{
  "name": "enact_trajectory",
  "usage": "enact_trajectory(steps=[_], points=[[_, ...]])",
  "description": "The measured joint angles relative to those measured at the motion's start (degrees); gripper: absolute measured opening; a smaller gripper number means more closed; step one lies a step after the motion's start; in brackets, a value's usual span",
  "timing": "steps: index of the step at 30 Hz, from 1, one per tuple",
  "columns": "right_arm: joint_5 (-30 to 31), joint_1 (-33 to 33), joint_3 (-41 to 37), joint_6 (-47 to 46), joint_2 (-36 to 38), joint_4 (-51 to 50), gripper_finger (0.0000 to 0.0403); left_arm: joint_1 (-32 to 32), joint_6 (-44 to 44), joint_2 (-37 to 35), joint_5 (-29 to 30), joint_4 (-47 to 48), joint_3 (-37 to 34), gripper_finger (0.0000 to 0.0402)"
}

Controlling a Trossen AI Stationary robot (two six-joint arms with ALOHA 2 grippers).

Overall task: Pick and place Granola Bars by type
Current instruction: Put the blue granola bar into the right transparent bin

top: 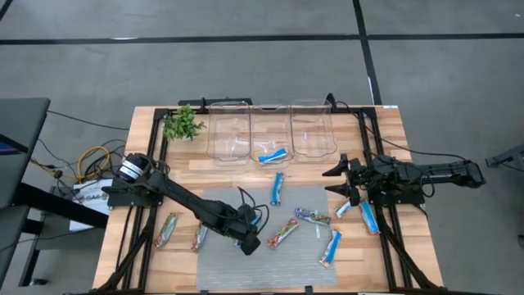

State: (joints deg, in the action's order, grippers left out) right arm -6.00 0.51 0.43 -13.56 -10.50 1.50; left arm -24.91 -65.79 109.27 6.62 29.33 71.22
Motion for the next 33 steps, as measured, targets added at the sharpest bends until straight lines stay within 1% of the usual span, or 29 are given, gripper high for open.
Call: enact_trajectory(steps=[4,13,15,17,23,26,29,33], points=[[0.0,0.02,0.0,0.0,0.0,-0.03,0.0255,0.02,0.46,0.55,1.31,0.58,-0.02,0.0176],[0.0,0.0,0.0,0.0,0.0,0.0,0.0255,0.01,1.49,2.44,0.71,-0.44,0.0,0.0171],[0.02,0.0,0.0,0.0,0.0,-0.11,0.0255,0.0,1.56,2.46,0.77,-0.5,0.0,0.0158],[0.02,0.02,0.0,0.0,0.0,-0.11,0.0255,0.02,2.04,2.46,0.77,-0.38,0.0,0.0138],[0.02,0.0,0.0,0.0,0.0,-0.13,0.0255,0.02,2.78,2.46,0.11,-0.84,0.0,0.0056],[0.02,0.0,0.0,0.0,0.0,-0.13,0.0255,0.09,4.06,2.43,0.05,-1.69,0.0,0.0028],[0.02,0.0,0.0,0.0,0.0,-0.13,0.0255,0.13,4.8,2.43,-0.37,-3.7,0.0,0.0018],[0.02,0.02,0.0,0.0,0.0,-0.13,0.0255,0.28,6.3,2.18,-0.94,-7.89,0.28,0.0026]])
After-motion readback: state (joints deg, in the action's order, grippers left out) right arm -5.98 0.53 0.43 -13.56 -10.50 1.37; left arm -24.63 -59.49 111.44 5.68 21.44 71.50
